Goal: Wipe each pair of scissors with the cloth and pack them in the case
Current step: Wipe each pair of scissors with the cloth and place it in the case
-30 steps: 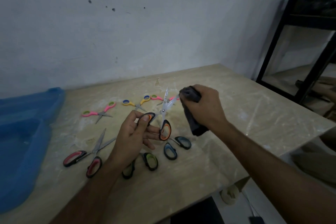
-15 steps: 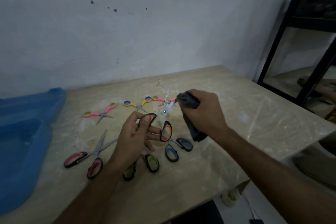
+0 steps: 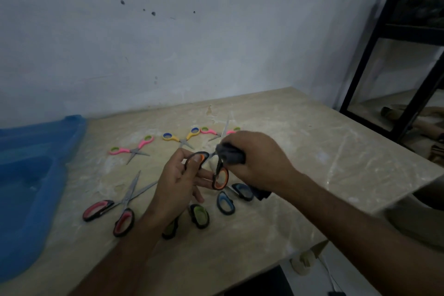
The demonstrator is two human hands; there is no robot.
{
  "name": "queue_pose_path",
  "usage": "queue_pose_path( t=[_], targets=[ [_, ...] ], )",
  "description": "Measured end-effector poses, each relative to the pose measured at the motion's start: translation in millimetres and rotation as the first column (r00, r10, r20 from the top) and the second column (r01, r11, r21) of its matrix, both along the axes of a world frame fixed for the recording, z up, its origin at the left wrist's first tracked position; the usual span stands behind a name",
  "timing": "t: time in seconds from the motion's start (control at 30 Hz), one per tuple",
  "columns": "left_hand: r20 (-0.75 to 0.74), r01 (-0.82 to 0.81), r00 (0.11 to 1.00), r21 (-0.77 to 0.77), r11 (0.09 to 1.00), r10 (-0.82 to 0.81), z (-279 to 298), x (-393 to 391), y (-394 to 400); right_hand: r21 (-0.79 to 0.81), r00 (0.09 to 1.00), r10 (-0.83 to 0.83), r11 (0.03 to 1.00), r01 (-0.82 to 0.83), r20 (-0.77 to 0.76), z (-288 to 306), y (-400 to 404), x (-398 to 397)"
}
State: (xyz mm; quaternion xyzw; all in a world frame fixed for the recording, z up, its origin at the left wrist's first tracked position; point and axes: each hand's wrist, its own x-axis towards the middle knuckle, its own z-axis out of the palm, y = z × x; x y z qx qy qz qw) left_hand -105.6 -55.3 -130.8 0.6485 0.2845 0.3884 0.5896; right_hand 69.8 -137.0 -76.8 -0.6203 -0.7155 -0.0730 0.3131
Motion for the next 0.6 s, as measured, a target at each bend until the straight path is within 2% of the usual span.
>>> queue_pose_path(
  t=[0.07,0.1,0.2,0.33,0.4,0.47,0.53,0.6],
  targets=[
    [-0.007,0.008,1.000,0.018,1.000,-0.008,0.3,-0.7,-1.3,-0.073,0.992,0.026,0.997,-0.017,0.122,-2.4,6.1,0.0],
    [-0.008,0.008,1.000,0.024,1.000,-0.008,0.7,-0.9,-1.7,-0.086,0.991,0.015,0.996,-0.003,0.134,-1.6,10.6,4.4],
    [-0.008,0.005,1.000,0.042,0.999,-0.005,1.8,-2.5,-2.2,-0.047,0.999,-0.028,0.998,0.030,0.046,7.7,24.1,19.8],
    [-0.018,0.010,1.000,0.054,0.998,-0.009,2.1,-3.4,-1.5,0.034,0.976,-0.197,0.979,0.201,-0.088,31.6,39.7,47.7],
    [-0.028,-0.009,1.000,0.046,0.999,0.011,1.4,-3.5,1.0,0.079,0.968,-0.227,0.968,0.236,-0.112,34.6,34.9,45.6],
    [-0.038,-0.024,0.999,0.048,0.999,0.026,0.9,-3.7,3.0,0.071,0.989,-0.145,0.987,0.148,-0.034,24.8,25.3,26.1],
    [-0.034,-0.017,0.999,0.049,0.999,0.019,0.9,-3.5,2.1,-0.036,0.996,-0.044,0.998,0.046,0.076,6.2,16.4,1.4],
    [-0.022,-0.004,1.000,0.054,0.999,0.006,1.6,-3.0,0.7,-0.102,0.995,-0.009,0.995,0.019,0.094,-2.7,15.9,-6.7]
  ],
)
